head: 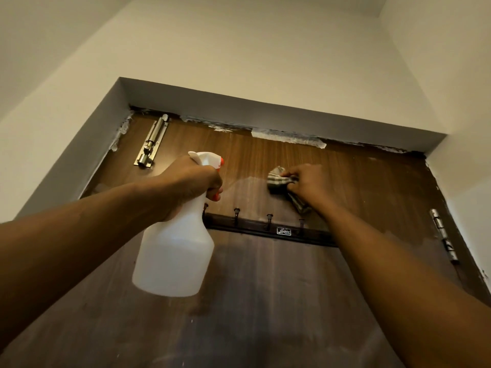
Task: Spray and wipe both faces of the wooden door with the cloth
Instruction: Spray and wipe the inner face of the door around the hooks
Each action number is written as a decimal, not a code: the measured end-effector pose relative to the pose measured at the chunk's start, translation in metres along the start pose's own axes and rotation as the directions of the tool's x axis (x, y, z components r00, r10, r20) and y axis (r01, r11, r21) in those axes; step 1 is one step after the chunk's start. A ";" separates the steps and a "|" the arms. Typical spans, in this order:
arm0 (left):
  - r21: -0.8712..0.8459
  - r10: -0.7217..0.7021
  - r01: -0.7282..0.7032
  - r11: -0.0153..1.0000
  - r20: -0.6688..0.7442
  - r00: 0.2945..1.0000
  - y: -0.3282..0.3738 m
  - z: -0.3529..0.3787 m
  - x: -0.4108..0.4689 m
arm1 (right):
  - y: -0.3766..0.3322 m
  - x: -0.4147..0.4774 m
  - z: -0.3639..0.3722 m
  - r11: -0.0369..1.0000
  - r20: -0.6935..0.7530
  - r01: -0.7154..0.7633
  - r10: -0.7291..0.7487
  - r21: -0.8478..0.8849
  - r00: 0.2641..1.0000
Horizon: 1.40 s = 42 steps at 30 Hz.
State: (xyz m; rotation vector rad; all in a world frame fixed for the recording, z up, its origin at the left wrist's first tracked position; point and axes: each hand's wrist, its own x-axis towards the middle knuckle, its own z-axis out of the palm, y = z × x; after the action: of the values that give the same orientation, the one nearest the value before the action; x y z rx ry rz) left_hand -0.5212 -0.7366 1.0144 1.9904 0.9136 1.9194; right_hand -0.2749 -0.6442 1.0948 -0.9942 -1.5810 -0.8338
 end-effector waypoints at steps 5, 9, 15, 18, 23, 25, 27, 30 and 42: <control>0.015 0.013 -0.013 1.000 -0.011 1.000 -0.010 -0.023 0.004 | -0.026 -0.013 0.012 0.989 0.196 0.139 -0.125 -0.058 0.973; 0.014 0.012 -0.011 1.000 -0.039 0.999 -0.010 -0.035 0.005 | -0.005 -0.021 0.000 0.996 0.197 0.054 -0.040 -0.065 0.980; 0.046 0.013 -0.010 0.999 -0.069 0.998 -0.009 -0.044 0.005 | -0.041 0.016 0.023 0.998 -0.003 0.056 -0.056 0.009 0.998; 0.048 0.035 -0.030 0.998 -0.093 0.995 -0.006 -0.045 0.005 | -0.079 0.013 0.038 0.979 0.128 0.206 -0.206 0.011 0.970; 0.032 0.042 -0.038 0.999 -0.127 0.991 -0.010 -0.059 -0.004 | -0.066 -0.015 0.032 0.963 0.320 0.269 -0.251 -0.014 0.914; 0.032 0.037 -0.034 0.999 -0.125 0.991 -0.013 -0.068 -0.006 | -0.061 -0.015 0.028 0.972 0.298 0.233 -0.216 -0.023 0.930; 0.036 0.037 -0.032 0.999 -0.137 0.990 -0.015 -0.079 -0.006 | -0.069 -0.009 0.031 0.981 0.204 0.190 -0.180 -0.031 0.962; 0.073 0.028 -0.018 0.997 -0.146 0.989 -0.020 -0.094 -0.007 | -0.105 0.007 0.044 0.983 0.115 0.175 -0.167 -0.059 0.979; 0.065 0.008 0.000 0.998 -0.119 0.993 -0.034 -0.161 -0.018 | -0.186 0.006 0.085 0.964 0.131 0.254 -0.241 -0.085 0.962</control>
State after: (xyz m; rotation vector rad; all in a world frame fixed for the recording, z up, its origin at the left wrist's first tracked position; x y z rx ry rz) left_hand -0.6843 -0.7612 0.9996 1.9308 1.0145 2.0551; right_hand -0.4790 -0.6441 1.0773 -0.9440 -1.8069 -1.0518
